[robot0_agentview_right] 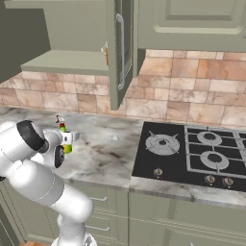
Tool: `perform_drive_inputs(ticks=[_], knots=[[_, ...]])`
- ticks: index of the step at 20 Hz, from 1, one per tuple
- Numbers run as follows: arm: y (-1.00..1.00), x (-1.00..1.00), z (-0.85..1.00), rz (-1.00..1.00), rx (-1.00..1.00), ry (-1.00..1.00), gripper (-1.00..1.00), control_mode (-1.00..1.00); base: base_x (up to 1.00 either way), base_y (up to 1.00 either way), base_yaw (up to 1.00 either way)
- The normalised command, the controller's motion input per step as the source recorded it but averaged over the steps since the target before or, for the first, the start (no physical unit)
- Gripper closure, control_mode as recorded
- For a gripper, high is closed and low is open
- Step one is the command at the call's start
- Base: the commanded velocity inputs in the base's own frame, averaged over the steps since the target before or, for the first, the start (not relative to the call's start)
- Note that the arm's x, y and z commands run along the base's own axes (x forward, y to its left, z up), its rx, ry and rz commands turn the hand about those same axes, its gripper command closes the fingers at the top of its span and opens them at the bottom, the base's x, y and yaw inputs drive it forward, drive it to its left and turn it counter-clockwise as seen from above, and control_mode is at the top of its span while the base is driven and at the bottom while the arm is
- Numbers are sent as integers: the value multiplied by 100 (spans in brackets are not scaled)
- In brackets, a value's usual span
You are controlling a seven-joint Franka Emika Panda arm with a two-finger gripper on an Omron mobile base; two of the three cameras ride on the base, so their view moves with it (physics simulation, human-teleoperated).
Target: Pick the soap dispenser and spray from the cabinet and place them on the counter.
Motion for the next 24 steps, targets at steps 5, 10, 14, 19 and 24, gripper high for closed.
perform_drive_inputs(ticks=[5, 10, 14, 19, 24], knots=[[0, -1, -20, 0, -2, -5, 100, -100, 0, 0, 0], [0, 0, -5, 0, 0, -10, 100, -100, 0, 0, 0], [-1, -1, -13, 0, 0, -15, 100, -100, 0, 0, 0], [0, 11, -13, 0, 0, -15, 100, -100, 0, 0, 0], [0, 4, -3, 0, 0, -6, 100, -100, 0, 0, 0]])
